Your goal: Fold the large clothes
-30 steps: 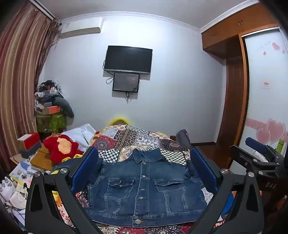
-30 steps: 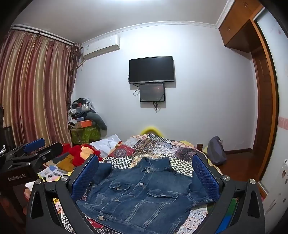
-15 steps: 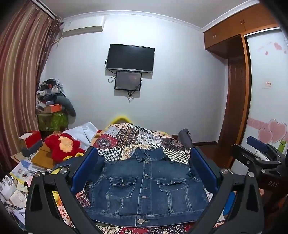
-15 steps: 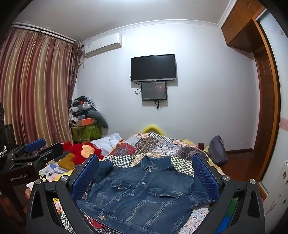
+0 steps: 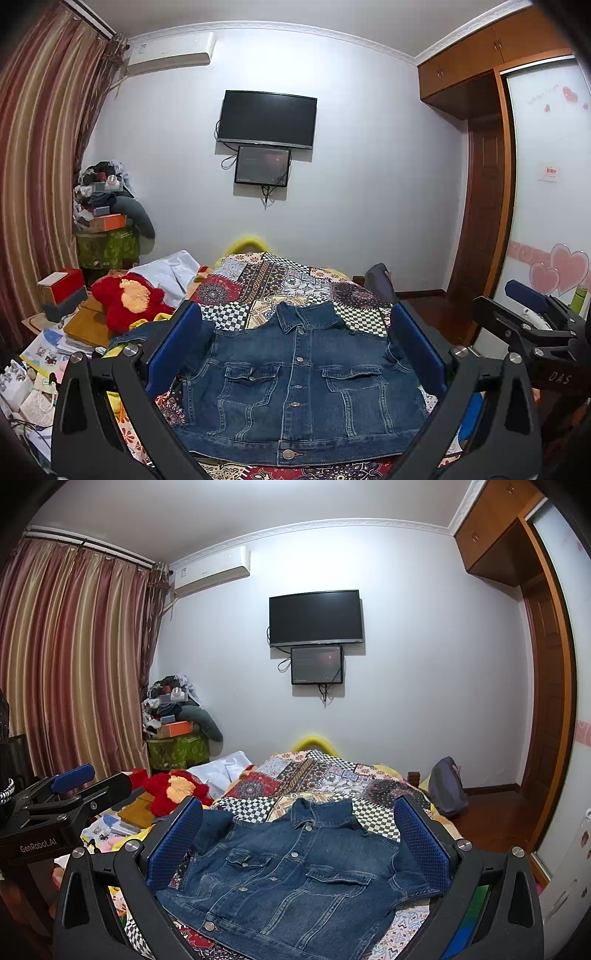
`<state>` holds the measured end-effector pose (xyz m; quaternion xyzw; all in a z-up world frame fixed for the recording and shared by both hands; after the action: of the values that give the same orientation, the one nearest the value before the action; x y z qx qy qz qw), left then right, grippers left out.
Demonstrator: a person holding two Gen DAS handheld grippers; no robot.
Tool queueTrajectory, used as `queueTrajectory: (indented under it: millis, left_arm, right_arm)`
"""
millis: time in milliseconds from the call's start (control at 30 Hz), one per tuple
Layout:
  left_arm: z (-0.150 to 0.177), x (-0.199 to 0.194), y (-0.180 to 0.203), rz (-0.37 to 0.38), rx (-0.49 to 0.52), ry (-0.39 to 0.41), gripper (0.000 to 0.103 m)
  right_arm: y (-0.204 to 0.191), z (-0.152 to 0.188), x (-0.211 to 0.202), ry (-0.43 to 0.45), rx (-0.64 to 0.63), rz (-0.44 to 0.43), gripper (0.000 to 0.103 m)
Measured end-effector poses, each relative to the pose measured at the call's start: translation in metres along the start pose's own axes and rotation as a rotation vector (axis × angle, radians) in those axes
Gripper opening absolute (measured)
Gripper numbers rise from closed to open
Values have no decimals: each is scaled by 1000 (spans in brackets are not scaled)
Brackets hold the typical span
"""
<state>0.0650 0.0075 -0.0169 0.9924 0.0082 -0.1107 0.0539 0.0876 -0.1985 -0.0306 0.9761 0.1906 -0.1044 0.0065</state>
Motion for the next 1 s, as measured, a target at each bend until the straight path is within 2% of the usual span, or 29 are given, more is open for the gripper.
queueTrajectory:
  millis: [1000]
  left_arm:
    - [2, 2, 1, 1, 7, 2, 103]
  right_arm:
    - [1, 0, 2, 0, 6, -1, 103]
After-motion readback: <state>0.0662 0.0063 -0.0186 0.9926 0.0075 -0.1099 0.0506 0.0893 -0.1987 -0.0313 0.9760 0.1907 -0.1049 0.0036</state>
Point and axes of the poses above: each gripper's, at about its wrist camera, not at the fingertips, and x roughly the way its jaws point, y to its right, z to its underside, the point moved 6 cm from there along x, roughly the way its jaws point, and after that the axes turned 1 degree about -y, right-handed, at the moved point
